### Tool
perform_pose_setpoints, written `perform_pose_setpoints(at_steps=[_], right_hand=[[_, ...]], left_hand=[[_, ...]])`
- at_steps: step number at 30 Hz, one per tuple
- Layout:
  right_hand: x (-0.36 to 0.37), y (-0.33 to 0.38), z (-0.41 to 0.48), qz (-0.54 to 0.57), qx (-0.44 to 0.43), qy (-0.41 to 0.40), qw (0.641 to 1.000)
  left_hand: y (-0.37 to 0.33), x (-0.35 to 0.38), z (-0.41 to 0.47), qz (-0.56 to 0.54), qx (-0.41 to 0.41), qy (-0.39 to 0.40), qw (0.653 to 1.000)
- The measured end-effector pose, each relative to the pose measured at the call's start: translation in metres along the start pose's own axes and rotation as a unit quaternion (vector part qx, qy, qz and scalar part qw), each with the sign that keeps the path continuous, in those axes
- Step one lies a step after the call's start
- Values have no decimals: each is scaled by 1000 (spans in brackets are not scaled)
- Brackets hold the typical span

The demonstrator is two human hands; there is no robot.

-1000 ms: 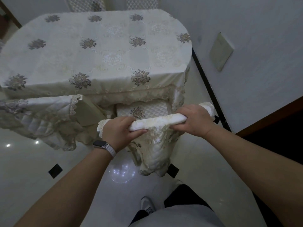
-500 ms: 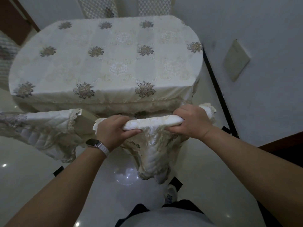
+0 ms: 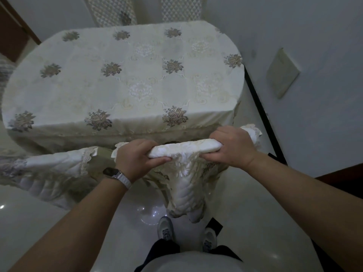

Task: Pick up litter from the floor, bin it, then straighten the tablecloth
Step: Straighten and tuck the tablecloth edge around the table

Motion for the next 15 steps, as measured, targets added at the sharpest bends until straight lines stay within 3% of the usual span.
perform_pose_setpoints(at_steps=[15], right_hand=[[25, 13, 22, -39, -17, -25, 999]], left_hand=[[41, 5, 19, -5, 41, -2, 999]])
Point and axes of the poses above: each hand's wrist, its own z-axis towards the middle knuckle, its own x-axis out of the palm, y = z × x, the point moved 8 cm from there along z, towards the middle knuckle, and after that the axes turned 4 degrees about z, right-handed, at the moved point
